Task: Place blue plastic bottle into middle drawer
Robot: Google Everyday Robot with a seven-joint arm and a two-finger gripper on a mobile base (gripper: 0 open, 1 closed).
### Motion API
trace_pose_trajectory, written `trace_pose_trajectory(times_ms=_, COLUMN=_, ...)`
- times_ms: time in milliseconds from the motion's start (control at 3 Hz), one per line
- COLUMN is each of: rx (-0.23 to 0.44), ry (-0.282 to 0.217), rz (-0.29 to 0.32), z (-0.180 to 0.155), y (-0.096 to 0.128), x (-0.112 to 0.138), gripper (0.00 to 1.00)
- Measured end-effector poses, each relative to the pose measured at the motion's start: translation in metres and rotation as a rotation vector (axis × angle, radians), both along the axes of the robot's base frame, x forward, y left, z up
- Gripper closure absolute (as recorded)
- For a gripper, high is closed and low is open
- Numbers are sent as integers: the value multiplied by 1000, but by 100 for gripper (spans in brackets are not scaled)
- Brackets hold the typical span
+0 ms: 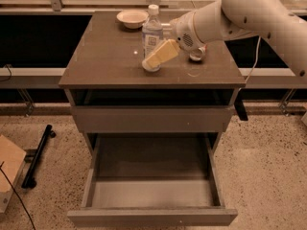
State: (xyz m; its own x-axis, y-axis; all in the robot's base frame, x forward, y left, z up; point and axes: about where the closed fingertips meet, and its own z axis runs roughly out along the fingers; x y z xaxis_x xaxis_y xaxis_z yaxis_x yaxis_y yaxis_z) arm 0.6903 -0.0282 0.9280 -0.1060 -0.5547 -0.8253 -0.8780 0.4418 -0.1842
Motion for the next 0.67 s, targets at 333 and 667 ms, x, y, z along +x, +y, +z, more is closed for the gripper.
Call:
trace_pose_trajectory(times_ms=333, rx=28, ry=-2, rz=-4, z=2, y=5, x=12, gripper=0)
trace_pose_trajectory(times_ms=667, rx=54, ry=1, rz=-12, z=2, y=9, x=23, gripper=0)
